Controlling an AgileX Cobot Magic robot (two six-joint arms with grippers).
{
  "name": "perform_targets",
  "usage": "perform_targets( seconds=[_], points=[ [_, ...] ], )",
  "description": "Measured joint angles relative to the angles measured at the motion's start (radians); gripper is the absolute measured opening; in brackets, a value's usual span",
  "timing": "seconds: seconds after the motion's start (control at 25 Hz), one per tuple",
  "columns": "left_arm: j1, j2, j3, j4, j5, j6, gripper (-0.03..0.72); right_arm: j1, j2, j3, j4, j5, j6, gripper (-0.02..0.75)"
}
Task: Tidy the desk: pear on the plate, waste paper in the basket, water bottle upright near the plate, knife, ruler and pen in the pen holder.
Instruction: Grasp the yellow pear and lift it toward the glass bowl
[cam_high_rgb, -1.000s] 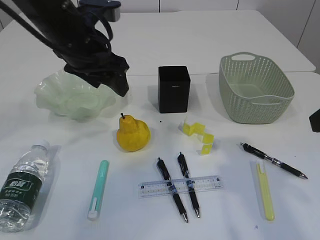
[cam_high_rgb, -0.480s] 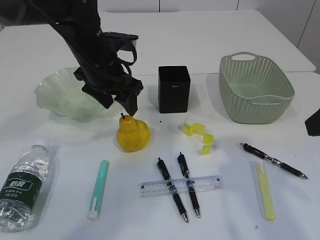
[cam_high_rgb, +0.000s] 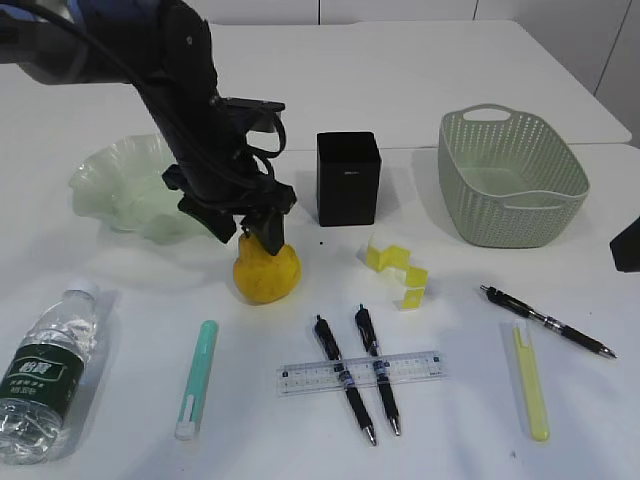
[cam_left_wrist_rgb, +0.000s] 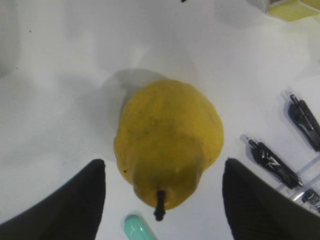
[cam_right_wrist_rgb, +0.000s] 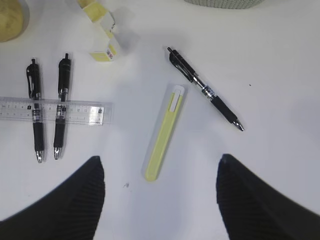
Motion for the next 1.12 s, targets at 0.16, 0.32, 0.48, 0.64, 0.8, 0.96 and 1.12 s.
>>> perform_targets(
  seconds=[0.16,0.32,0.48,0.64,0.8,0.96,1.12],
  points=[
    [0.0,0.016,0.0,-0.007,-0.004,0.0,0.518,0.0,0.0,0.0,0.0,0.0,0.0,0.517],
    [0.0,0.018,0.0,-0.007,-0.01,0.0,0.518,0.0,0.0,0.0,0.0,0.0,0.0,0.517],
    [0.0,0.026,-0.002,-0.011,-0.015,0.0,0.518,0.0,0.0,0.0,0.0,0.0,0.0,0.517],
    [0.0,0.042,-0.004,-0.026,-0.019,0.0,0.518,0.0,0.0,0.0,0.0,0.0,0.0,0.517],
    [0.0,0.05,-0.004,-0.032,-0.023,0.0,0.515,0.0,0.0,0.0,0.0,0.0,-0.002,0.517],
    [0.0,0.054,-0.004,-0.036,-0.023,0.0,0.459,0.0,0.0,0.0,0.0,-0.002,-0.002,0.517],
    [0.0,0.054,-0.006,-0.036,-0.023,0.0,0.377,0.0,0.0,0.0,0.0,-0.002,-0.002,0.517]
  ],
)
